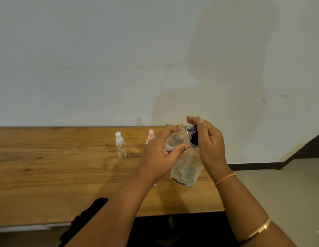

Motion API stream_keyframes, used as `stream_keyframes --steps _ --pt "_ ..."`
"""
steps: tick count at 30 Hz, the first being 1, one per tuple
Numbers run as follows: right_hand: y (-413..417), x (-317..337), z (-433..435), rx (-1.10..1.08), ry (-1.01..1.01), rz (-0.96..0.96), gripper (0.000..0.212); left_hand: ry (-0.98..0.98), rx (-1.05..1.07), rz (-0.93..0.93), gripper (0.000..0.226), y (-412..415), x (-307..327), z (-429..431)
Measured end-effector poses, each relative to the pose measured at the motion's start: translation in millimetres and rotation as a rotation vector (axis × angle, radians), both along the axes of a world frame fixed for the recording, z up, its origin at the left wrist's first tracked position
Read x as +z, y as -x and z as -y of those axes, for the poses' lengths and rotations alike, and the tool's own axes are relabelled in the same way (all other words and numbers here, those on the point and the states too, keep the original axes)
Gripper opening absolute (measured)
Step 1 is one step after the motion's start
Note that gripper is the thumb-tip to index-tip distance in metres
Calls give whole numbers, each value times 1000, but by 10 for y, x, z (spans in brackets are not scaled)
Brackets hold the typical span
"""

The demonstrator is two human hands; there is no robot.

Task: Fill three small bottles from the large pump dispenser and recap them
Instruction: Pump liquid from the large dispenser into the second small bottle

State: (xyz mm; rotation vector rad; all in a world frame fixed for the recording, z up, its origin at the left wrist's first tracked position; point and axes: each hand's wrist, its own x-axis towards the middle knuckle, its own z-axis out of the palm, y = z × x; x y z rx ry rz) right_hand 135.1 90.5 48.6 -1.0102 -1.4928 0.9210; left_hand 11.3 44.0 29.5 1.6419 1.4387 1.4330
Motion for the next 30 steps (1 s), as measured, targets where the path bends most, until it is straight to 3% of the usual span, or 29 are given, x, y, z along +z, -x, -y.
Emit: stream_keyframes --steps 7,15,19,30 --pt "23 123 45 -3 16 -44 30 -47 2 4 35 -22 68 44" --pt "25 1 -14 -43 -5 68 32 26 -12 -20 29 10 82 29" --pt "19 70 59 -21 32 -12 29 9 -24 -38 31 7 149 70" --pt "7 34 -19 2 32 7 34 35 -10 26 32 -1 154 45"
